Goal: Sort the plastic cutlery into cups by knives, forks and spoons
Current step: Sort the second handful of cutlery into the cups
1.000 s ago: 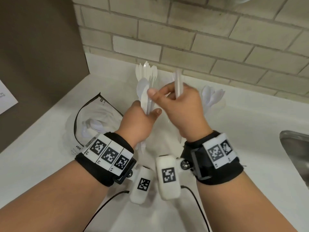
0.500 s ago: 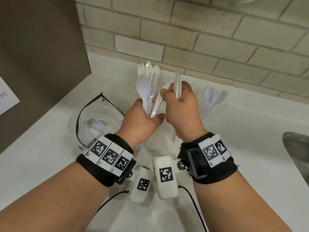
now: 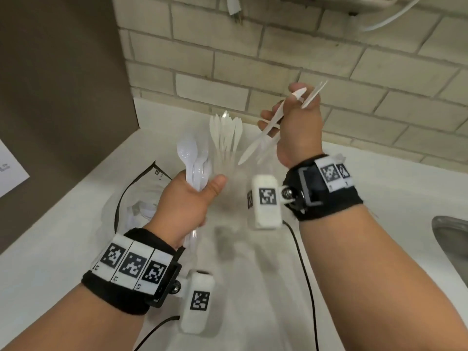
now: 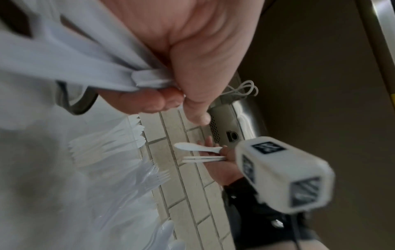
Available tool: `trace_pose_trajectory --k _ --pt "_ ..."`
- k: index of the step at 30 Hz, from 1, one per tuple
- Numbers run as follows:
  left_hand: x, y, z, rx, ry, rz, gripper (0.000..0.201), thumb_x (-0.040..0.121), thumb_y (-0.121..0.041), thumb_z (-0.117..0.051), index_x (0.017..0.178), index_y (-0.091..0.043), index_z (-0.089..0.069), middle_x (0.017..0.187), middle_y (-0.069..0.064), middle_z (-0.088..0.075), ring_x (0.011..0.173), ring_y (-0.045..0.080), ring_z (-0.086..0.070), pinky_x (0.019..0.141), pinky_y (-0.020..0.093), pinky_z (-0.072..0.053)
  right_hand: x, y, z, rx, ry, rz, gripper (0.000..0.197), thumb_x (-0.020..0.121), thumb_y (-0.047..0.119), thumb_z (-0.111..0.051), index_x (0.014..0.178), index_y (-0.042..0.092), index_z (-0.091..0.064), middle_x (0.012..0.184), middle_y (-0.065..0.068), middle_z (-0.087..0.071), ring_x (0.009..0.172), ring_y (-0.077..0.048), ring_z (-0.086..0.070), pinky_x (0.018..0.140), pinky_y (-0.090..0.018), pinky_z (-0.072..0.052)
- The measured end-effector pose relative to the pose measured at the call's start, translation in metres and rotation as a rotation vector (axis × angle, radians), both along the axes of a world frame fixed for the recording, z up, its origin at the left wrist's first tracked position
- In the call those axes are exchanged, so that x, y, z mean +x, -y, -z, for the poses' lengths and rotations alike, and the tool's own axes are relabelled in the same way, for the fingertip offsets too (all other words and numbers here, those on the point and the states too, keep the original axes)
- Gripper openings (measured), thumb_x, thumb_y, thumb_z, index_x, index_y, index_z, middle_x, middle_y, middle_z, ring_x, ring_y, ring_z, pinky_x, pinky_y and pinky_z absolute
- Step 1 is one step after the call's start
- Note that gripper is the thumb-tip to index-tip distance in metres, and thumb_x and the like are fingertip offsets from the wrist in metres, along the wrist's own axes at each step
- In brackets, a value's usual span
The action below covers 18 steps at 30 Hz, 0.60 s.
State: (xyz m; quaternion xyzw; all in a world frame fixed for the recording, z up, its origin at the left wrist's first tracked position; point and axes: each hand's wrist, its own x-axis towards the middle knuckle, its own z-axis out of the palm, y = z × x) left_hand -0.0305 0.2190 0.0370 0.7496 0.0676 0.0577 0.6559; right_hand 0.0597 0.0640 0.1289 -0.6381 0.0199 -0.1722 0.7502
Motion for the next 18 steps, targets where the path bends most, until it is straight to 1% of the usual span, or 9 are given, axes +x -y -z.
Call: trace_pose_trajectory --k 2,3,5,7,10,13,15,16,18 --pt "0.000 -0.002 0.000 -0.031 -0.038 -0.013 0.027 0.084 -0.044 -0.065 0.080 -0.019 -0.056 0.050 -0.008 -0.046 0.040 0.011 -0.044 0.042 0.024 -0.041 0.023 -0.009 -0.001 -0.033 0.031 -0.013 0.021 0.100 0.011 -0.029 0.109 0.024 -0.042 0.087 -0.008 -0.050 0.056 -0.023 -0.062 0.065 -0.041 -0.058" --pt "0.001 -0.003 0.001 -0.043 -0.044 -0.014 0.025 0.084 -0.044 -0.065 0.080 -0.021 -0.057 0.048 -0.010 -0.046 0.040 0.010 -0.044 0.042 0.023 -0.041 0.033 -0.014 0.001 -0.070 0.063 -0.006 0.020 0.100 0.010 -0.030 0.109 0.024 -0.041 0.089 -0.007 -0.050 0.053 -0.021 -0.059 0.063 -0.040 -0.058" --pt "0.002 -0.006 0.002 -0.082 -0.051 -0.008 0.020 0.084 -0.043 -0.065 0.079 -0.024 -0.058 0.046 -0.013 -0.045 0.043 0.011 -0.043 0.044 0.025 -0.041 0.051 -0.025 0.007 -0.163 0.154 0.020 0.022 0.099 0.007 -0.034 0.111 0.025 -0.039 0.083 -0.004 -0.052 0.054 -0.015 -0.050 0.058 -0.031 -0.053" --pt "0.003 -0.010 0.004 -0.125 -0.065 0.004 0.018 0.085 -0.040 -0.066 0.077 -0.026 -0.057 0.045 -0.012 -0.043 0.043 0.014 -0.041 0.046 0.028 -0.040 0.067 -0.034 0.017 -0.237 0.235 0.025 0.024 0.099 0.008 -0.037 0.113 0.027 -0.039 0.077 0.000 -0.054 0.059 -0.010 -0.049 0.057 -0.025 -0.048" --pt "0.007 -0.017 0.009 -0.185 -0.107 0.022 0.018 0.086 -0.035 -0.066 0.079 -0.021 -0.057 0.043 -0.010 -0.041 0.043 0.015 -0.039 0.048 0.029 -0.038 0.089 -0.044 0.033 -0.281 0.261 0.002 0.023 0.098 0.007 -0.039 0.112 0.026 -0.042 0.074 0.002 -0.054 0.061 -0.005 -0.050 0.060 -0.022 -0.048" --pt "0.010 -0.023 0.013 -0.224 -0.127 0.038 0.015 0.086 -0.032 -0.066 0.083 -0.020 -0.060 0.044 -0.009 -0.041 0.044 0.015 -0.039 0.048 0.029 -0.037 0.106 -0.051 0.052 -0.303 0.175 -0.031 0.019 0.098 0.009 -0.041 0.110 0.023 -0.046 0.074 0.004 -0.054 0.062 -0.004 -0.051 0.066 -0.029 -0.050" --pt "0.011 -0.025 0.014 -0.240 -0.134 0.050 0.016 0.086 -0.032 -0.066 0.089 -0.018 -0.062 0.046 -0.007 -0.040 0.045 0.015 -0.039 0.049 0.029 -0.038 0.117 -0.053 0.069 -0.343 0.031 -0.078 0.015 0.095 0.014 -0.049 0.108 0.022 -0.049 0.078 0.003 -0.057 0.068 -0.012 -0.056 0.077 -0.037 -0.054" --pt "0.011 -0.025 0.015 -0.248 -0.137 0.054 0.018 0.086 -0.032 -0.067 0.092 -0.016 -0.062 0.047 -0.006 -0.040 0.045 0.016 -0.039 0.048 0.029 -0.038 0.120 -0.053 0.076 -0.375 -0.039 -0.093 0.018 0.092 0.018 -0.056 0.109 0.022 -0.051 0.082 0.003 -0.060 0.074 -0.015 -0.058 0.085 -0.040 -0.054" --pt "0.011 -0.024 0.016 -0.254 -0.145 0.054 0.018 0.086 -0.030 -0.067 0.092 -0.014 -0.061 0.046 -0.007 -0.039 0.045 0.015 -0.038 0.046 0.029 -0.038 0.123 -0.051 0.084 -0.414 -0.147 -0.113 0.038 0.086 0.021 -0.066 0.121 0.016 -0.053 0.099 0.000 -0.063 0.093 -0.019 -0.062 0.097 -0.040 -0.050"
